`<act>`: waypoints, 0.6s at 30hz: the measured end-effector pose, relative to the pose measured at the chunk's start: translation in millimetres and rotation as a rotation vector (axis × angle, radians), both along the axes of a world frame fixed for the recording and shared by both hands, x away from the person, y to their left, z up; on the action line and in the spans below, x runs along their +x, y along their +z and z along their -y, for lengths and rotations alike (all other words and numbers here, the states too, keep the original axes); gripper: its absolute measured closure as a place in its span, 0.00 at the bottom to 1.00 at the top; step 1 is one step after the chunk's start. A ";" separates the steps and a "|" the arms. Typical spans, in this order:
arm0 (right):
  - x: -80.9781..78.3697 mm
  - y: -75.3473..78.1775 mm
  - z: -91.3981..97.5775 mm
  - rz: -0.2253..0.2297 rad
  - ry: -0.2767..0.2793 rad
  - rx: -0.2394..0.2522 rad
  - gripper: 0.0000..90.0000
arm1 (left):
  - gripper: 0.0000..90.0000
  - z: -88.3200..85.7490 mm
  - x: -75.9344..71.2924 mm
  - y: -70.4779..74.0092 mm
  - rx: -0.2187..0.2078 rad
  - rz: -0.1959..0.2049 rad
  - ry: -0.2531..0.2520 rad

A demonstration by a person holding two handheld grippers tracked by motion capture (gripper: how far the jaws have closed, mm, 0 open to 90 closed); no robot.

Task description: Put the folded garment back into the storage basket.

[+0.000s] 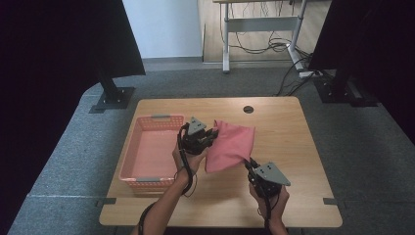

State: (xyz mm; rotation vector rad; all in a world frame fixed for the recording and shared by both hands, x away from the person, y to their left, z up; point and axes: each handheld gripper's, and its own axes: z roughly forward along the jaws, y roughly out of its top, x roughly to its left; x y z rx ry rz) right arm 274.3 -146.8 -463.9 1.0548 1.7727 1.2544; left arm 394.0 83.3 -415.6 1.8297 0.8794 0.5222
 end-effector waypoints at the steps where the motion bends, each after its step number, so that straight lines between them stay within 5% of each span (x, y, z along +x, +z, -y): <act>1: 0.4 -0.1 -0.8 0.001 0.001 0.001 0.93 | 0.89 -0.9 0.1 0.6 0.001 0.000 0.001; 18: 5.1 1.6 -16.0 0.000 0.024 0.000 0.93 | 0.89 -16.9 1.3 5.7 0.023 0.002 0.028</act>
